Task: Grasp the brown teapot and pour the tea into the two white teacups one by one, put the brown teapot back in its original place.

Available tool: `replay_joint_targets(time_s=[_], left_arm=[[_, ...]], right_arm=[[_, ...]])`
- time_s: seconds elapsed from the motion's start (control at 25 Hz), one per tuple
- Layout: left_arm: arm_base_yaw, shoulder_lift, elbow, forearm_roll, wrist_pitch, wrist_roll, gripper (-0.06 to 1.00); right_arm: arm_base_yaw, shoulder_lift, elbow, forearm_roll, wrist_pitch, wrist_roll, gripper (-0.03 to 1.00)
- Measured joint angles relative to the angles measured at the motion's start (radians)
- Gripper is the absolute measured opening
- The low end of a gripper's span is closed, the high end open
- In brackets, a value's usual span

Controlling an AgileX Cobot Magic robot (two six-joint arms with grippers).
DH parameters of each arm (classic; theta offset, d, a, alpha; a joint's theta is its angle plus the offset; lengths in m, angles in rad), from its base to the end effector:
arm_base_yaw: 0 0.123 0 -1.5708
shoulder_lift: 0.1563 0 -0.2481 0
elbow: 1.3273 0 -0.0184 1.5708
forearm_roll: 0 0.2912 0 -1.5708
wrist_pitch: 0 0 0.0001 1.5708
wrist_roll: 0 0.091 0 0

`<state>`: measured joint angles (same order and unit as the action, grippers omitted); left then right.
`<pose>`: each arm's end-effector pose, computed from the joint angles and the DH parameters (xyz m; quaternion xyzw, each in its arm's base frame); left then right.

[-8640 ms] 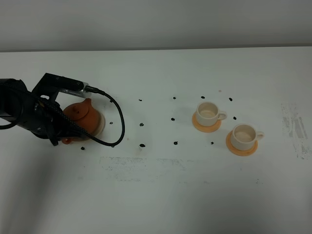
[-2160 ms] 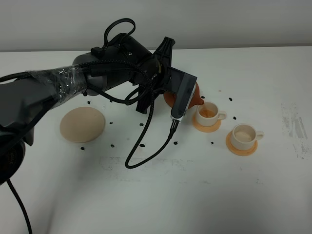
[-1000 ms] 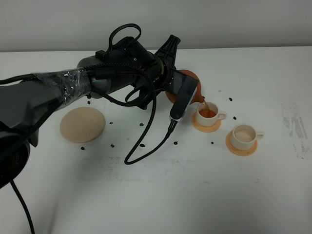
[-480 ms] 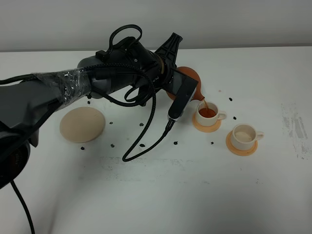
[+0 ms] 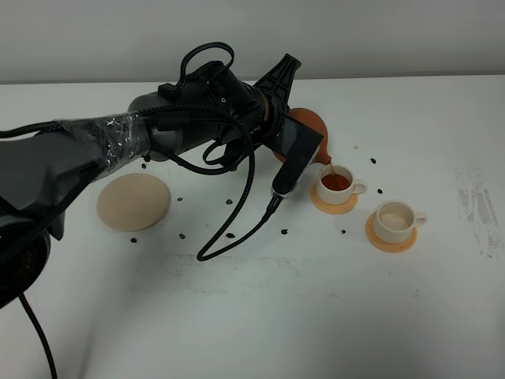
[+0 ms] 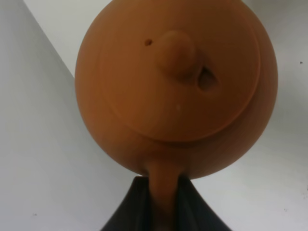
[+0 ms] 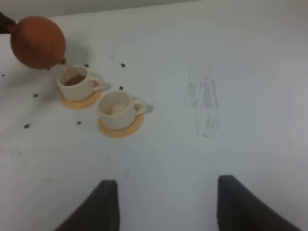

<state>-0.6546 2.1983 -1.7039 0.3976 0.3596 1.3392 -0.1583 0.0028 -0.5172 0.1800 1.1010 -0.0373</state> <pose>0.4171 -0.3045 0.1394 0.8352 0.3698 0.2571 0.3156 0.0653 0.0043 0.2997 0.0459 0.8552 0.0396 0.5147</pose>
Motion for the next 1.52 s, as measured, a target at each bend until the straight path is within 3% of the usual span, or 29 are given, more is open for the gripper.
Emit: replay_joint_targets(time_s=[1.52], left_arm=[[-0.01, 0.0, 0.0, 0.021, -0.014, 0.116, 0.08]], right_arm=[[0.0, 0.0, 0.0, 0.0, 0.0, -0.001, 0.44]])
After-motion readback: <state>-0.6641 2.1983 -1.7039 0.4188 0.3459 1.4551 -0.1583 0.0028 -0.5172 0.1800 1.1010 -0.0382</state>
